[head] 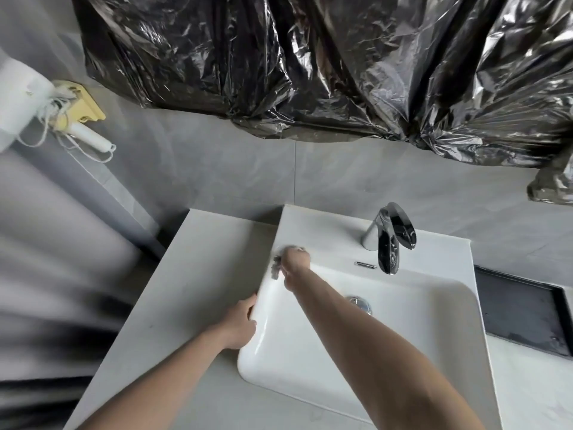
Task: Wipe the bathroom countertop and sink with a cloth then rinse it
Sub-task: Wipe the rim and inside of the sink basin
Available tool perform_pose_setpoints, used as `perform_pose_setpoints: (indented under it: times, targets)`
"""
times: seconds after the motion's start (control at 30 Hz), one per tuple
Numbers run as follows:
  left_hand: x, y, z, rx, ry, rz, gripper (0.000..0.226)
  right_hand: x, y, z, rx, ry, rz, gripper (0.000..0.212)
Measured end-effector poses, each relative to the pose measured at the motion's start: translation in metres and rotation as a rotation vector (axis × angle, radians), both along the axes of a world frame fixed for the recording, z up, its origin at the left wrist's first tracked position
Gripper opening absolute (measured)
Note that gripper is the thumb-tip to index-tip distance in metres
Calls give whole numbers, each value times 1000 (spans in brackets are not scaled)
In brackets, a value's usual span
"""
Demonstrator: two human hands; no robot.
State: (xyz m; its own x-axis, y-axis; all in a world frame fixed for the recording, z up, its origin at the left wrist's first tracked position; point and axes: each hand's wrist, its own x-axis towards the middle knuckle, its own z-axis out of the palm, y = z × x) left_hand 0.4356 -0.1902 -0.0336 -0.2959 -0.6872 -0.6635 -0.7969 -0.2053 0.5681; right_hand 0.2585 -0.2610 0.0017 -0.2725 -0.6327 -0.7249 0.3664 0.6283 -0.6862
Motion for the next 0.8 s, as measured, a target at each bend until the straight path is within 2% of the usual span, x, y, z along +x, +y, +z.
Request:
perform_pose_setpoints:
  times: [0.17,0.3,0.37,0.47,0.5,0.57,0.63,0.73,0.8]
  targets:
    - [-5,4,10,16,53,11,70,-54,17,-17,112,43,-220,33]
    - [-2,1,8,31,59,12,73,-73,27,-25,135,96,-214,38]
    - [-1,1,6,36,83,24,72,-63,31,-32,137,219,-125,34]
    - [-2,2,12,68,127,41,67,-31,40,-42,13,342,108,25]
    - [-2,2,14,74,140,45,66,-20,41,-45,-71,372,230,29]
    - [0,3,14,83,162,49,63,0,41,-48,-190,433,477,54]
    - [1,4,13,89,177,60,64,6,43,-40,-207,483,617,64]
    - [2,5,15,66,188,72,65,-1,62,-33,-219,591,751,40]
    - [2,5,16,78,194,64,62,-6,88,-37,-216,593,873,38]
